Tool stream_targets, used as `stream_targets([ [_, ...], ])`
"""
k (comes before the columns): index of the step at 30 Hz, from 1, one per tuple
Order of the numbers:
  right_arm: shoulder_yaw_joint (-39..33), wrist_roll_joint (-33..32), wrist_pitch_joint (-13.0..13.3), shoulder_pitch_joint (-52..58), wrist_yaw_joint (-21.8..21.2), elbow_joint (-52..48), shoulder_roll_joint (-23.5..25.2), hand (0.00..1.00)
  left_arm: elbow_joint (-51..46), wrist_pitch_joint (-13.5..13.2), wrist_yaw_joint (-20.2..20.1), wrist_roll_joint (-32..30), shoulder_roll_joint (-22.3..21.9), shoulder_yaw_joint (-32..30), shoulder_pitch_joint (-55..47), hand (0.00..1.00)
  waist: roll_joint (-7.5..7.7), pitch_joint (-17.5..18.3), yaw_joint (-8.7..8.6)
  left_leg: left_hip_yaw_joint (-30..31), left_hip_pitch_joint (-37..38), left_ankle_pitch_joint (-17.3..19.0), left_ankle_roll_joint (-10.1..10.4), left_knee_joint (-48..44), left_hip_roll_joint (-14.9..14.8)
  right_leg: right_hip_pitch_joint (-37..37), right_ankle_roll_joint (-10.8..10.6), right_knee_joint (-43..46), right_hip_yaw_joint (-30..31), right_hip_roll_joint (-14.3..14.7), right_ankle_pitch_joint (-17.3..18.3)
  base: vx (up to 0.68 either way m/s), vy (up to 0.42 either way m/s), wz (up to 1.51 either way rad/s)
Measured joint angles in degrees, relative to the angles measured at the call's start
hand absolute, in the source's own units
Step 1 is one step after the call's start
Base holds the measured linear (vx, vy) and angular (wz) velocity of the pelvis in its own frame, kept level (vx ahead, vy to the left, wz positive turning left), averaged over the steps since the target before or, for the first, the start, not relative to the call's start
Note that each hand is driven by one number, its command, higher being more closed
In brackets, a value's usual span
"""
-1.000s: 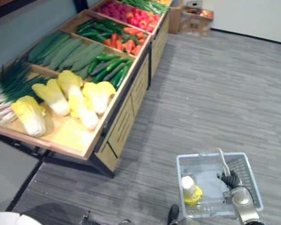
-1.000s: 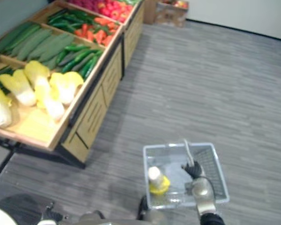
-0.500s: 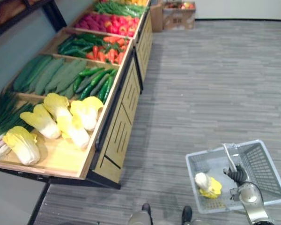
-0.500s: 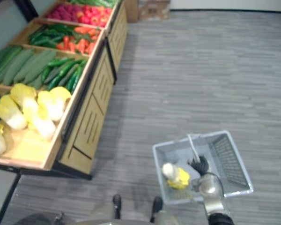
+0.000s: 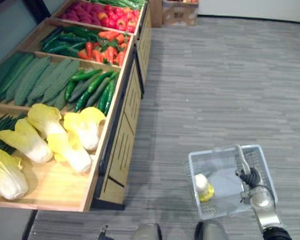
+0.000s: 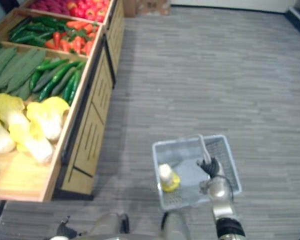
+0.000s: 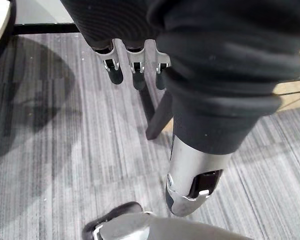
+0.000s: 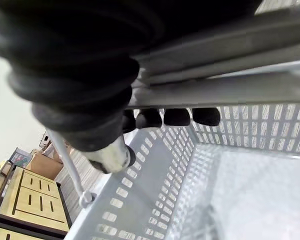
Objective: Pick vegetable in the basket
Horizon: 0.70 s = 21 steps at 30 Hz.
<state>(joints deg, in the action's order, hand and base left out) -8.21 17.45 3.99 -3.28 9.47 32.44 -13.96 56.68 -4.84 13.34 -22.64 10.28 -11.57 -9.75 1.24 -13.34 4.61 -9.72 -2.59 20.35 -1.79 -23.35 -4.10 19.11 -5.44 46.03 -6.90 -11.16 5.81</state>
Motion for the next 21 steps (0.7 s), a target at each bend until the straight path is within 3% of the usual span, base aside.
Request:
stream_targets([
  [3, -0.07, -0.02, -0.17, -1.06, 0.06, -0.01, -0.18, 1.00, -0.88, -0.01, 0.18, 0.15, 1.61, -0.01, 0.71, 0.00, 0.49, 0.10, -0.42, 1.41, 1.27, 0.38, 0.20, 0.88, 0.01, 1.94, 1.97, -3.76, -2.01, -0.32, 1.30, 0.22, 0.009, 0.30],
  [5, -0.08, 0.00, -0.32, -3.46, 0.06, 0.44, -0.53, 1.00, -0.87, 0.03, 0.52, 2.26, 2.14, -0.11, 2.15, 0.00, 0.20, -0.50, -1.21, 2.29, 2.74, 0.05, 0.77, 2.84, -0.48, 2.15, 1.61, -16.22, -5.08, 0.39, 1.01, 0.28, -0.082, 0.26],
  [7, -0.27, -0.01, -0.32, -5.29, 0.25, 1.77, -1.75, 1.00, -0.85, 0.00, 1.32, 2.34, 1.51, 0.00, 4.54, 0.00, -0.39, -0.94, -1.46, 3.76, 5.52, -0.70, 2.64, 6.54, -1.19, 2.37, -0.93, -30.43, -4.71, 1.40, -1.83, 0.48, -0.188, 0.30],
  [9, -0.37, -0.01, -0.33, -5.30, 0.41, 1.78, -1.78, 1.00, -0.80, 0.01, 1.56, 2.34, 1.33, -0.03, 5.56, 0.00, -0.26, -1.00, -1.77, 5.00, 7.56, -0.80, 4.69, 8.57, -1.29, 2.23, -1.12, -36.31, -2.97, 1.32, -4.33, 0.40, -0.236, 0.41],
  [10, -0.34, 0.02, -0.34, -5.21, 0.41, 1.74, -1.64, 1.00, -0.81, 0.00, 1.62, 2.33, 1.37, -0.08, 5.68, 0.00, 0.24, -0.94, -2.61, 6.24, 9.25, 0.00, 6.30, 9.29, -1.48, 1.78, -0.46, -36.90, -2.12, 0.87, -6.06, 0.49, -0.371, 0.64],
  [11, -0.33, 0.03, -0.47, -5.17, 0.40, 1.74, -1.65, 1.00, -0.65, 0.06, 1.66, 2.32, 1.13, -0.14, 5.70, 0.00, -0.04, -0.99, -2.97, 7.77, 10.45, 0.69, 7.53, 8.82, -2.74, 2.17, 1.42, -33.26, -2.16, 1.09, -11.94, 0.59, -0.447, 0.54],
  [12, -0.35, 0.03, -0.66, -5.32, 0.40, 1.74, -1.90, 1.00, -0.50, 0.10, 1.70, 2.34, 0.43, -0.13, 5.83, 0.00, -1.32, -0.84, -2.81, 8.48, 10.20, 0.49, 7.88, 7.98, -4.15, 2.98, 2.67, -30.60, -3.12, 2.18, -9.82, 0.48, -0.376, 0.34],
  [13, -0.27, 0.03, -0.72, -5.54, 0.36, 1.55, -1.55, 1.00, -0.43, 0.01, 1.72, 2.33, 0.11, -0.18, 5.72, 0.00, -1.68, -0.64, -2.86, 9.52, 8.13, -1.46, 9.97, 4.31, -5.96, 3.65, 3.92, -27.22, -4.38, 3.15, -6.67, 0.36, -0.300, 0.16],
  [14, -0.27, 0.02, -0.73, -5.40, 0.33, 1.45, -1.31, 1.00, 0.28, 0.04, 1.73, 2.34, -0.08, -0.23, 5.69, 0.00, -1.78, -0.63, -2.92, 10.51, 6.46, -3.37, 9.91, 0.40, -7.03, 3.44, 4.79, -25.45, -5.44, 3.83, -4.43, 0.45, -0.384, 0.30],
  [16, -0.33, 0.00, -0.73, -4.27, 0.33, 0.90, -1.32, 1.00, 0.67, 0.36, 1.70, 2.61, -0.78, -0.61, 5.21, 0.00, -1.82, -0.66, -2.96, 10.98, 2.31, -9.66, 9.13, -10.34, -9.01, 0.77, 6.31, -23.52, -7.38, 5.04, -0.57, 0.44, -0.373, 0.30],
  [17, -0.32, -0.02, -0.74, -3.61, 0.32, 0.66, -1.30, 1.00, 0.79, 0.47, 1.63, 4.04, -1.42, -0.60, 4.77, 0.00, -1.66, -0.76, -2.83, 11.43, -0.84, -17.55, 8.61, -18.07, -10.06, -2.54, 7.52, -23.97, -8.43, 5.53, 0.98, 0.43, -0.327, 0.27],
  [18, -0.33, -0.06, -0.74, -3.05, 0.35, -0.32, -1.32, 1.00, 1.14, 0.39, 1.54, 4.34, -1.94, -0.54, 4.72, 0.00, -1.38, -0.92, -2.58, 11.29, -3.58, -17.13, 7.94, -24.92, -11.02, -5.82, 8.14, -25.06, -8.79, 5.78, 1.71, 0.50, -0.347, 0.20],
  [21, -0.67, -0.12, -0.74, -2.76, 0.56, -1.44, -1.43, 1.00, 1.49, 0.34, 1.49, 4.41, -2.22, -0.62, 3.99, 0.00, -0.54, -1.17, -2.17, 8.72, -9.21, -13.32, 6.16, -30.79, -10.44, -12.65, 8.40, -29.61, -8.77, 5.99, 4.11, 0.32, -0.222, 0.05],
])
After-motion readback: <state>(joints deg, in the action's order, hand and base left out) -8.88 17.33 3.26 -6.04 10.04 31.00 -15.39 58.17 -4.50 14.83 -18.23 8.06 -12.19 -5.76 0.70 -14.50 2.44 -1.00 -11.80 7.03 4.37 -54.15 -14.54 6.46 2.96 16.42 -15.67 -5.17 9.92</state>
